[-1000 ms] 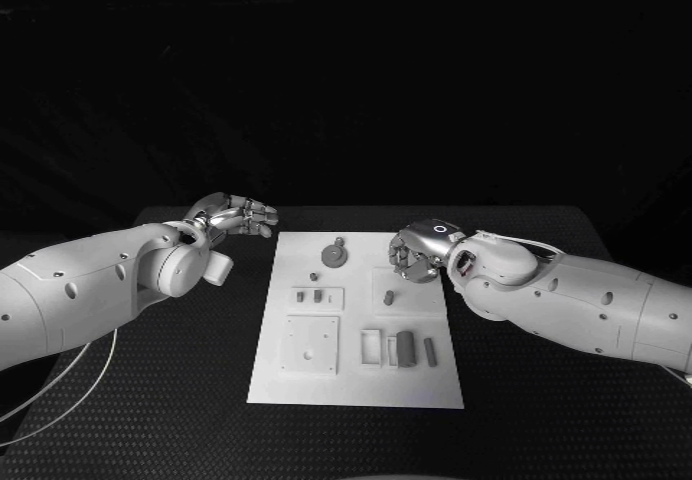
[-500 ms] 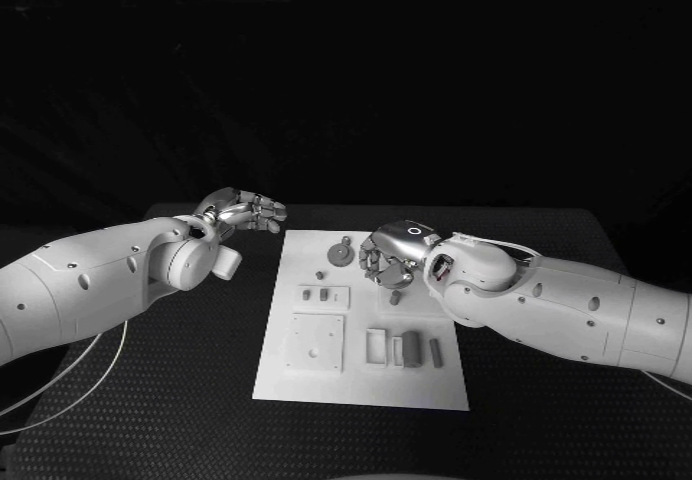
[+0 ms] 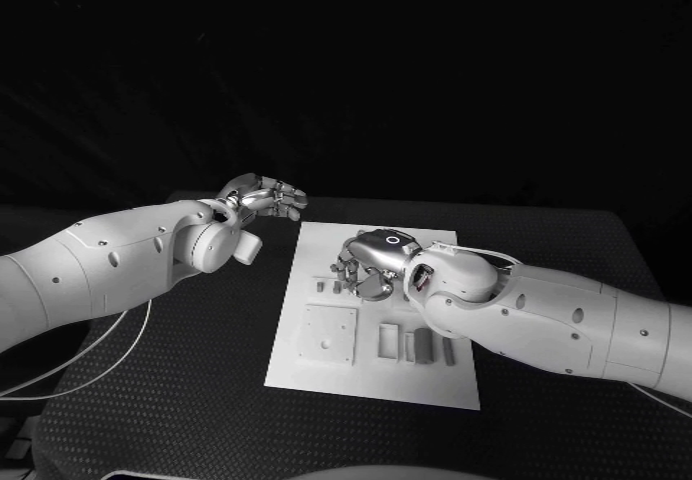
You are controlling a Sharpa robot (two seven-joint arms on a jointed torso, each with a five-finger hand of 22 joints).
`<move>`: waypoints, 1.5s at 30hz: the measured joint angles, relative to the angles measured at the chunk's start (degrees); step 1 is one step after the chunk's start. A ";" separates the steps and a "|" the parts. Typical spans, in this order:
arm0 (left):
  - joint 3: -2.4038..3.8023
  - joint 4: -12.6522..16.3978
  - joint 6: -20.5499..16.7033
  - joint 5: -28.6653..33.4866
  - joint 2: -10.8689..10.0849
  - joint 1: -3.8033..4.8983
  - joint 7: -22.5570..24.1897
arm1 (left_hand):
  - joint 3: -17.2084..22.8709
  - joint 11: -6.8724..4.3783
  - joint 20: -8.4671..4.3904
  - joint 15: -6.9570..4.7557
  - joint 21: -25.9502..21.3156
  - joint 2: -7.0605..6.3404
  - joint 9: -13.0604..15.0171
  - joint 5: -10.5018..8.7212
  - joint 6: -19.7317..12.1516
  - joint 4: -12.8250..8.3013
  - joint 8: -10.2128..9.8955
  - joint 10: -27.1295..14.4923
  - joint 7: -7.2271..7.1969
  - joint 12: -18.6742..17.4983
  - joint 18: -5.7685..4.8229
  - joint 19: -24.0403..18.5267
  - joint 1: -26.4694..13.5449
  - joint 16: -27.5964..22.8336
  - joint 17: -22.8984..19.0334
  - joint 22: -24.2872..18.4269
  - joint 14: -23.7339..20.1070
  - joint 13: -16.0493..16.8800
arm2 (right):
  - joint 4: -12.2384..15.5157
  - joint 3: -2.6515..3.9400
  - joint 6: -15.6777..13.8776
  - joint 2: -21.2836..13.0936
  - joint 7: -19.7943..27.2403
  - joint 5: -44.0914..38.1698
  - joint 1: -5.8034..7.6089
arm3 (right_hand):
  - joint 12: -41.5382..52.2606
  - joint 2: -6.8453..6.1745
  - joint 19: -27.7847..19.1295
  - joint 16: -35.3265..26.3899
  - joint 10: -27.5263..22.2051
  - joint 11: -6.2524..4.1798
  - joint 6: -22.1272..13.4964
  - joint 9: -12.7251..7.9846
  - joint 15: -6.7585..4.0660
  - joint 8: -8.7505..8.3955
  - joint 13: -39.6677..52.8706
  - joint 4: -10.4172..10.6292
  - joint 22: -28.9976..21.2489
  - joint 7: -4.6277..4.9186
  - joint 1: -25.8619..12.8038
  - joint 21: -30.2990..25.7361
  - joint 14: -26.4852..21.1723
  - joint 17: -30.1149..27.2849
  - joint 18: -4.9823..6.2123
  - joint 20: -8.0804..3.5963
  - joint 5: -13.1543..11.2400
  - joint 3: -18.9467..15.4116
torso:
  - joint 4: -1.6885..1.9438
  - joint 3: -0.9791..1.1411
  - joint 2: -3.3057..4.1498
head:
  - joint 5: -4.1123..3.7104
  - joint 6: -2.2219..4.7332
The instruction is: Assemble the parts on the task board
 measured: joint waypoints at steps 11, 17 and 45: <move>0.00 -0.28 -0.05 0.13 0.54 0.35 -0.08 | 0.00 0.00 -0.19 0.00 0.00 0.00 0.00 0.00 0.00 0.00 0.00 0.00 0.00 0.00 0.00 0.20 0.00 -0.22 0.11 0.00 0.00 -0.05 | -0.91 -2.16 0.52 2.09 0.20 -1.00 -1.50 | 0.00 0.00 -0.01 0.00 -0.07 -0.12 0.00 0.04 -0.17 -0.14 0.06 0.00 0.00 0.14 0.00 0.00 -0.15 0.01 -0.05 0.00 0.05 0.00 | 0.07 0.08 0.01 | 1.94 -1.22; -0.01 -0.28 -0.05 0.19 0.63 0.36 -0.16 | 0.00 0.00 -0.19 0.00 -0.20 0.00 0.00 0.00 0.00 0.00 0.00 0.00 0.00 0.00 0.00 0.19 0.00 -0.22 0.17 0.00 0.00 -0.11 | -0.47 -2.63 1.21 1.95 0.26 -1.40 -1.79 | -0.12 0.00 -0.01 0.00 0.04 -0.23 0.02 0.03 -0.25 -0.30 0.05 -0.02 0.00 0.15 0.00 0.00 -0.07 0.00 -0.05 0.00 0.05 -0.02 | 0.03 0.09 0.01 | 2.61 -1.79; -0.01 -0.45 -0.05 0.27 0.90 0.46 -0.30 | 0.00 0.00 -0.19 0.00 -0.18 0.00 -0.05 0.00 0.00 0.00 0.00 0.00 0.00 0.00 0.00 0.19 0.00 -0.44 0.39 -0.04 0.00 -0.21 | -1.39 -3.84 2.81 1.79 0.38 -1.90 -3.09 | -0.17 -0.17 -0.01 0.00 0.17 -0.05 0.06 0.10 -0.12 -0.14 0.11 0.08 0.00 0.02 -0.17 0.00 0.04 0.05 -0.39 0.00 0.03 0.08 | 0.01 0.09 -0.03 | 3.39 -2.82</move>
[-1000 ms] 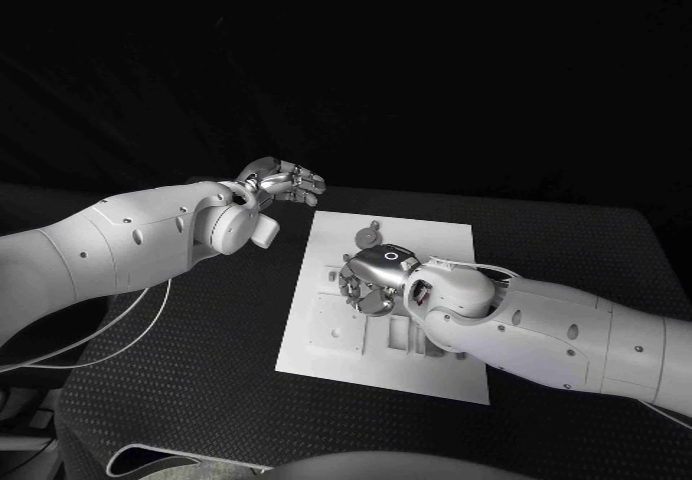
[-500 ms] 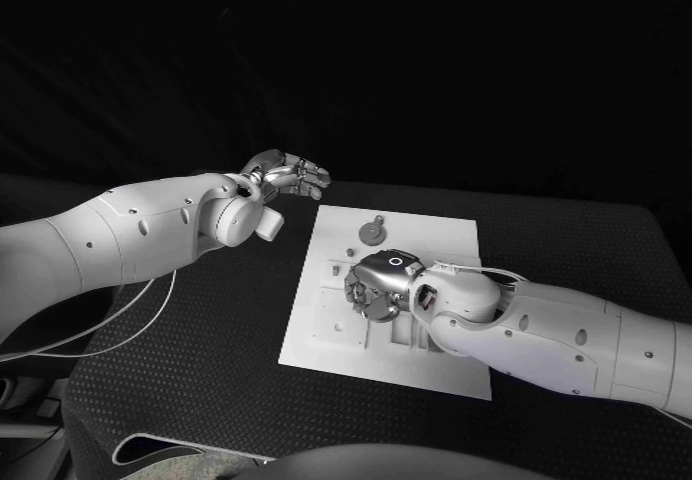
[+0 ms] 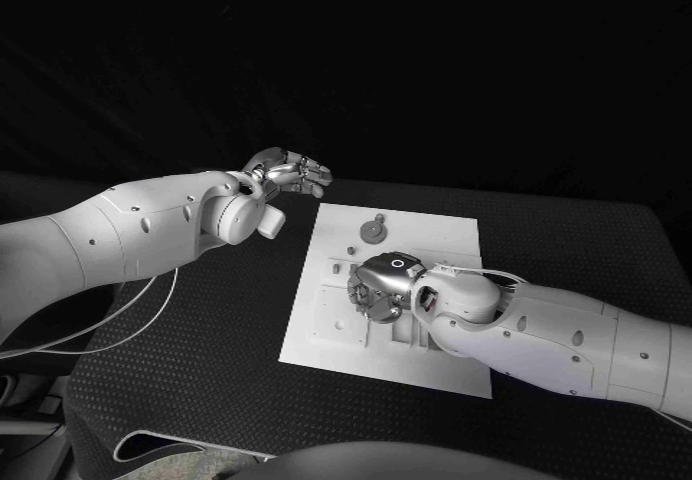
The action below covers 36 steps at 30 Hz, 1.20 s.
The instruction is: Assemble the parts on the task board
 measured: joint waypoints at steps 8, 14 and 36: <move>0.00 -0.06 0.00 0.01 -0.06 0.00 0.00 | 0.00 0.00 0.00 0.00 0.00 0.00 -0.05 0.00 0.00 0.00 0.00 0.00 0.00 0.00 0.00 0.00 0.00 0.00 0.11 0.00 0.00 -0.07 | -0.43 -0.01 0.00 0.03 0.00 -0.19 -0.11 | 0.00 -0.01 0.00 0.00 0.00 0.00 -0.01 0.01 0.09 -0.02 0.00 -0.01 0.00 -0.01 -0.02 0.00 0.08 0.05 0.43 0.00 -0.01 0.00 | 0.01 0.01 0.00 | -0.10 0.00; 0.00 -0.06 0.01 0.01 -0.07 0.00 -0.01 | 0.00 0.00 0.00 0.00 0.00 0.00 -0.05 0.00 0.00 0.00 0.00 0.00 0.00 0.00 0.00 0.00 0.00 0.00 0.14 0.01 0.00 -0.12 | -0.50 -0.02 -0.02 0.09 -0.01 -0.27 -0.18 | -0.22 0.05 0.15 0.00 -0.01 0.00 -0.02 0.02 -0.03 -0.15 0.00 -0.01 0.00 -0.01 -0.03 0.00 -0.07 0.05 0.65 -0.13 -0.17 -0.01 | 0.00 0.02 0.00 | -0.13 0.03; 0.00 -0.12 0.01 0.02 -0.02 0.00 -0.03 | 0.00 0.00 0.00 0.20 0.01 0.00 -0.10 0.00 0.00 0.00 0.00 0.00 0.00 0.00 0.00 0.00 0.00 -0.22 0.32 0.01 0.20 -0.22 | -0.68 -0.02 -0.67 0.41 -0.18 -1.11 -0.26 | -0.27 0.42 0.23 0.00 -0.06 -0.03 -0.35 0.05 -0.06 0.02 0.03 -0.27 0.04 0.00 -0.06 0.00 -0.17 0.10 0.65 -0.05 -0.04 0.08 | 0.01 -0.01 0.01 | -0.06 0.00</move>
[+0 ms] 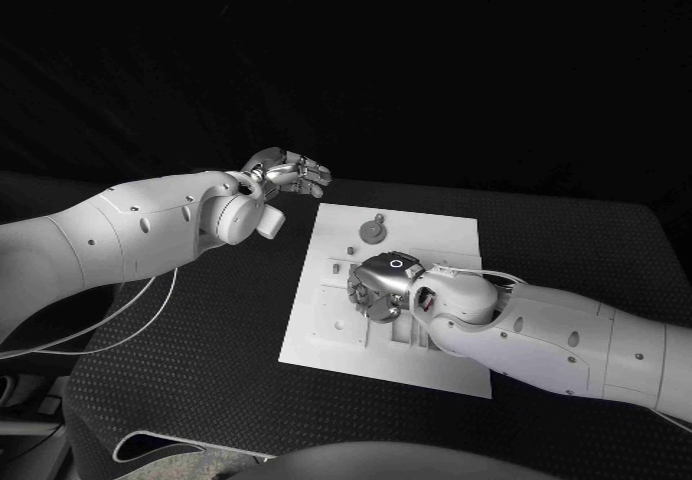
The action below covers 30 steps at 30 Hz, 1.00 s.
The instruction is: Assemble the parts on the task board
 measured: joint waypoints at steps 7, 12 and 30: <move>0.00 -0.06 0.00 0.00 -0.03 0.00 -0.02 | 0.00 0.00 0.00 0.00 -0.19 0.00 0.00 0.00 0.00 0.00 0.00 0.00 0.00 0.00 0.00 0.00 0.00 0.00 0.05 0.00 0.00 0.00 | 0.04 0.00 -0.19 0.05 -0.03 -0.05 0.00 | -0.12 0.00 0.00 0.00 0.21 -0.21 0.12 0.01 -0.16 0.01 0.00 0.09 0.00 0.10 0.00 0.00 0.19 0.00 -0.16 0.01 0.01 0.09 | 0.00 0.00 0.00 | 0.13 -0.05; 0.00 -0.07 0.00 0.01 0.00 0.00 -0.03 | 0.00 0.00 0.00 0.00 -0.19 0.00 0.00 0.00 0.00 0.00 0.00 0.00 0.00 0.00 0.00 0.00 0.00 -0.22 0.11 0.00 0.00 -0.05 | -0.07 0.00 -0.15 0.16 -0.03 -0.05 -0.01 | -0.12 0.00 0.00 0.00 0.21 -0.22 0.34 0.01 -0.13 0.00 0.00 0.10 -0.01 0.02 0.00 0.00 0.22 0.05 -0.19 0.01 0.00 0.10 | -0.01 0.00 -0.01 | 0.23 -0.13; 0.00 -0.06 0.03 0.01 -0.05 0.00 -0.11 | 0.00 0.00 0.00 0.00 -0.19 0.00 -0.05 0.00 0.00 0.00 0.00 0.00 0.00 0.00 0.00 0.00 0.00 -0.22 0.23 0.01 0.00 -0.15 | -0.59 0.10 1.00 0.19 0.07 -0.05 0.04 | -0.18 -0.01 -0.01 0.00 0.20 -0.21 0.34 0.38 0.03 -0.21 0.06 0.10 -0.02 0.01 0.01 0.00 0.38 0.04 -0.25 0.02 -0.12 0.09 | -0.03 0.02 0.02 | 0.07 -0.36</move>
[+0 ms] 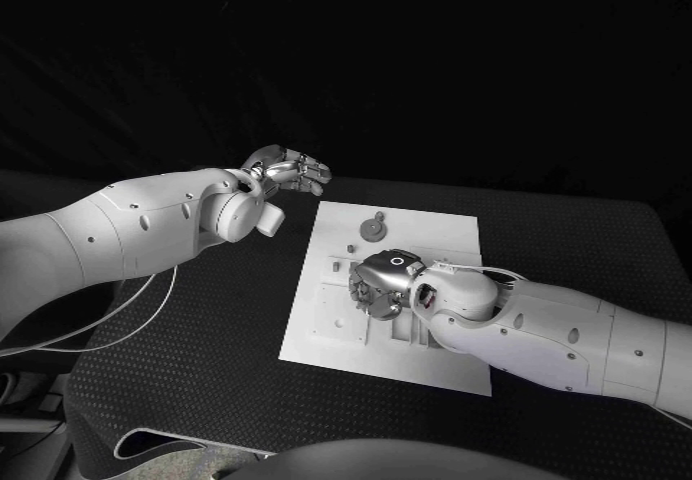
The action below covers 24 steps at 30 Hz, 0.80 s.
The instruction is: Assemble the parts on the task board
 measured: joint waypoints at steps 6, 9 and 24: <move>0.00 -0.02 0.00 0.00 -0.01 0.00 -0.01 | 0.00 0.00 0.00 0.00 0.00 0.00 0.00 0.00 0.00 0.00 0.24 0.00 0.00 0.00 0.00 0.00 0.00 0.00 0.06 0.00 0.00 0.00 | -0.12 0.01 0.15 0.16 0.03 0.01 0.00 | -0.03 0.00 0.00 0.00 0.00 0.00 -0.06 0.00 0.02 -0.03 0.00 0.00 0.00 0.05 0.00 0.00 0.01 0.06 -0.03 0.00 -0.01 -0.01 | -0.01 0.00 0.00 | -0.03 -0.03; 0.00 -0.03 0.00 0.00 -0.02 0.01 -0.02 | 0.00 0.00 0.00 0.00 0.00 0.00 0.00 0.00 0.00 0.00 0.24 0.00 0.00 0.00 0.00 0.00 0.00 0.00 0.06 0.00 0.00 0.00 | -0.39 -0.07 0.34 0.33 0.03 0.01 -0.12 | -0.04 0.00 0.00 0.00 -0.01 0.00 -0.07 0.00 0.02 -0.03 0.00 -0.01 -0.01 0.05 0.00 0.00 0.01 0.05 -0.03 0.00 -0.01 -0.01 | -0.01 -0.01 0.00 | -0.05 -0.08; 0.00 -0.05 0.00 0.01 -0.01 0.01 -0.05 | 0.00 0.00 0.00 0.00 0.00 0.00 -0.05 0.00 0.00 0.00 0.23 0.00 0.00 0.00 0.00 0.00 0.00 -0.22 0.18 0.00 0.00 -0.11 | -1.09 -0.97 0.37 1.09 0.10 0.01 -0.24 | -0.17 0.22 0.00 -0.06 0.00 0.00 -0.39 -0.04 -0.07 0.17 0.21 -0.02 -0.01 -0.02 0.23 0.00 -0.12 0.05 -0.12 0.01 -0.01 -0.02 | 0.01 -0.02 -0.01 | -0.10 -0.30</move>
